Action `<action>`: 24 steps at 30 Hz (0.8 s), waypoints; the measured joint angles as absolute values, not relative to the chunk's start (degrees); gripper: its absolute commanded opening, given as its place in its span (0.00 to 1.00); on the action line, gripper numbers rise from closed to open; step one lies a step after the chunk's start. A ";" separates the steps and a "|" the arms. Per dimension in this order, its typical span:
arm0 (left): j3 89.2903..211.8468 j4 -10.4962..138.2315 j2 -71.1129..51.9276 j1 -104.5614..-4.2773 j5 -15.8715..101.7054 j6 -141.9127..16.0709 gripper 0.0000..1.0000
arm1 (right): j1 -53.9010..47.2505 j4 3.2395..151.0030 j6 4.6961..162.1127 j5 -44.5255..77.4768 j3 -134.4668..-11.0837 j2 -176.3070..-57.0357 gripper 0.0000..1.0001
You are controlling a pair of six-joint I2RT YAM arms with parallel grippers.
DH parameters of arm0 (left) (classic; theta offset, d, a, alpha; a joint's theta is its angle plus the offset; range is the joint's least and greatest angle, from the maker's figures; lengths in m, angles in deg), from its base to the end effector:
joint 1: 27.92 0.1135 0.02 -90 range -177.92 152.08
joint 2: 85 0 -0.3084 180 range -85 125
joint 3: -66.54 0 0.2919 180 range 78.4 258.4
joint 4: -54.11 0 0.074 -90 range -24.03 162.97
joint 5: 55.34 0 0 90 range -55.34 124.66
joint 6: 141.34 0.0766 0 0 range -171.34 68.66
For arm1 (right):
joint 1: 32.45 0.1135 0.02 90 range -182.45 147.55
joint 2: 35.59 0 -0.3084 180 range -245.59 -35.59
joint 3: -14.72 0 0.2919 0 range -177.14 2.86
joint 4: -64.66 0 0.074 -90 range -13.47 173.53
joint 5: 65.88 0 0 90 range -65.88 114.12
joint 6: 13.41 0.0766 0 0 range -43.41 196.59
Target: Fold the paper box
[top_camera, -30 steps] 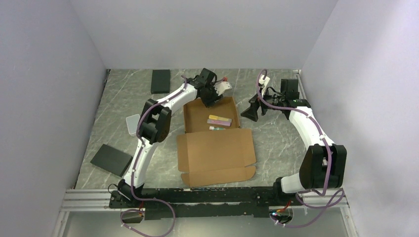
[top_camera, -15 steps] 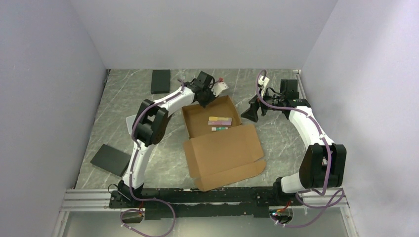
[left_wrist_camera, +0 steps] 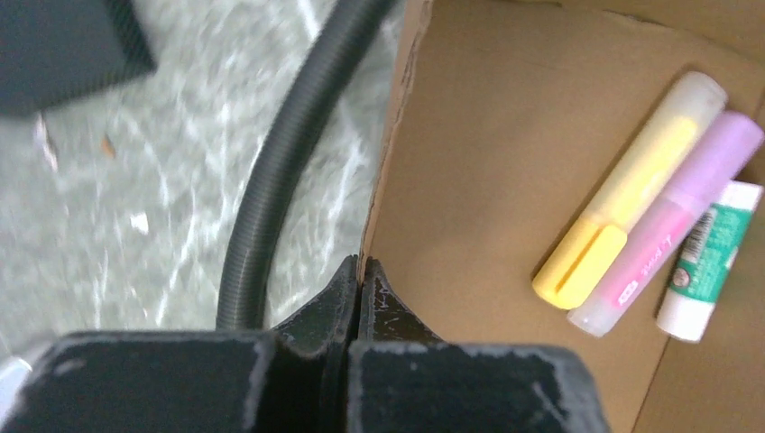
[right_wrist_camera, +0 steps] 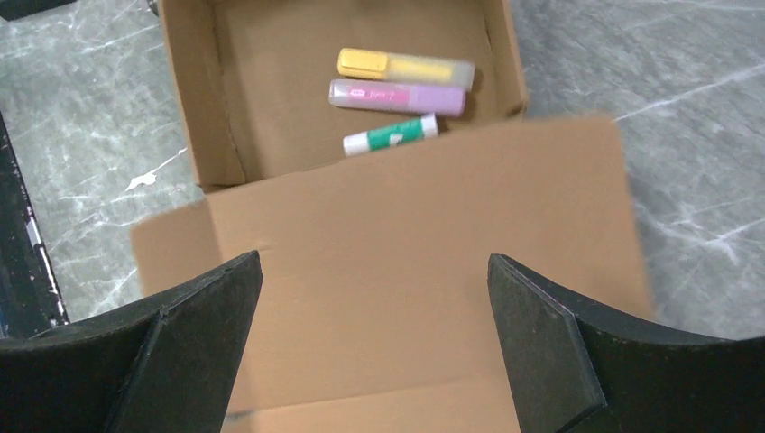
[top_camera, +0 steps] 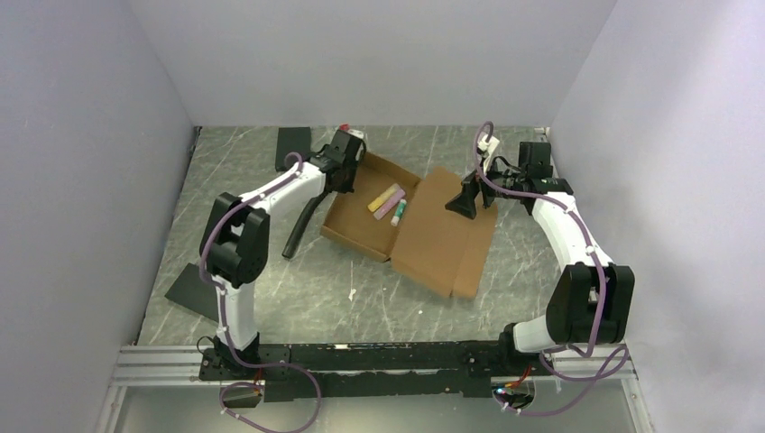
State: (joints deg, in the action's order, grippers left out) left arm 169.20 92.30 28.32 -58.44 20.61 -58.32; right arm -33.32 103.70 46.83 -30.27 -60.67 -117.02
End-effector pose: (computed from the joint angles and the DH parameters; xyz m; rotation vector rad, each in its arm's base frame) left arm 0.4630 -0.2514 0.2310 0.3789 2.3596 -0.0095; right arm 0.3490 0.0570 0.3038 -0.9295 1.8695 0.7891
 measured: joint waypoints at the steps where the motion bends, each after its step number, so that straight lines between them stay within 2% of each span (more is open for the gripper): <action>1: 168.50 93.17 27.55 -58.09 19.59 -61.78 0.00 | -33.67 103.66 47.25 -30.19 -60.71 -117.00 1.00; 13: 154.32 102.00 15.55 -57.68 12.70 -102.19 0.00 | -34.19 101.41 54.92 -29.97 -60.71 -116.52 1.00; 21: 145.80 105.89 9.52 -67.47 5.36 -129.97 0.03 | -34.28 92.91 68.58 -31.74 -58.53 -117.37 1.00; 24: 145.05 108.32 9.65 -71.38 3.02 -138.93 0.10 | -34.34 89.13 75.35 -31.06 -56.52 -117.85 1.00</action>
State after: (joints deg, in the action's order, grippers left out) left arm 145.05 108.32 9.65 -71.38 3.02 -138.93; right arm -34.34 89.13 75.35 -31.06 -56.52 -117.85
